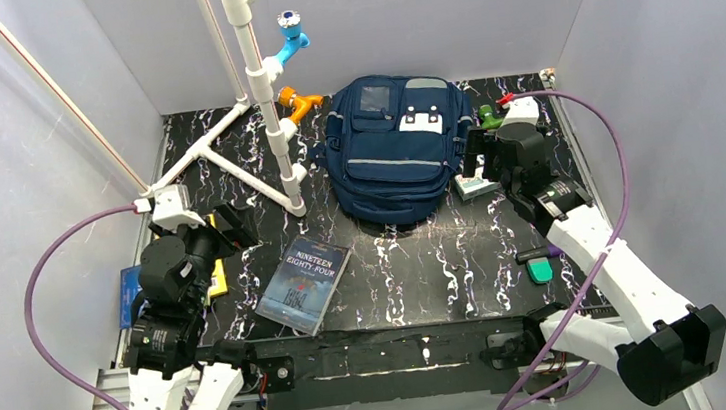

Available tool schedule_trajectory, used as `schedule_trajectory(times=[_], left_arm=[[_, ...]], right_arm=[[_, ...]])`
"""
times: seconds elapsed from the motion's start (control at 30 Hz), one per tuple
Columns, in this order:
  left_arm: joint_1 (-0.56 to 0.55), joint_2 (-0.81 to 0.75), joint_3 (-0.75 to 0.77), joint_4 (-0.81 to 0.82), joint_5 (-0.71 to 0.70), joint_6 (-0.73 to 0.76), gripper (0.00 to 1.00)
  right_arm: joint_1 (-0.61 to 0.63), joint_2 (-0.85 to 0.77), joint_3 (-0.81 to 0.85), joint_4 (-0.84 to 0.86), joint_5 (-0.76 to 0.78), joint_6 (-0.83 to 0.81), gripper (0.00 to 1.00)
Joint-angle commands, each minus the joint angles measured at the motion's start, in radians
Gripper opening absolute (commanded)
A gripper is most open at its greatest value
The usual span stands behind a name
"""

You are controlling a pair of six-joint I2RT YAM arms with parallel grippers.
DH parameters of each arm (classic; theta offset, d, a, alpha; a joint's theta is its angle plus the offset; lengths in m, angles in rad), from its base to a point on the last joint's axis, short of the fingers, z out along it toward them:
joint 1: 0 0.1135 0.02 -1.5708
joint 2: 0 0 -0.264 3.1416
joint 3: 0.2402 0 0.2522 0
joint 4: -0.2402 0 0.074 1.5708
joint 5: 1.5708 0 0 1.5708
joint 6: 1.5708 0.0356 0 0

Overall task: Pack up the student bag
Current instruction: Pick up the student bag at the center of the board.

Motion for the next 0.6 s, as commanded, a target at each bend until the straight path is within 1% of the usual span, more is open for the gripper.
schedule_trajectory(times=[0.0,0.13,0.33,0.47,0.57], left_arm=[[0.005,-0.014,-0.019,-0.040,0.130,-0.023,0.99],[0.005,-0.008,-0.028,-0.051,0.285,-0.061,0.99],[0.006,0.017,-0.052,-0.047,0.522,-0.115,0.99],[0.005,0.062,-0.081,-0.011,0.702,-0.164,0.99],[0.005,0.087,-0.109,0.013,0.795,-0.200,0.99]], right_arm=[[-0.001,-0.050,-0.007,0.025,0.007,0.017,1.00],[-0.001,-0.037,-0.012,0.041,-0.091,0.018,1.00],[-0.002,0.050,-0.010,0.043,-0.164,0.139,1.00],[-0.002,0.107,-0.014,0.097,-0.327,0.183,1.00],[-0.005,0.151,-0.035,0.173,-0.474,0.222,1.00]])
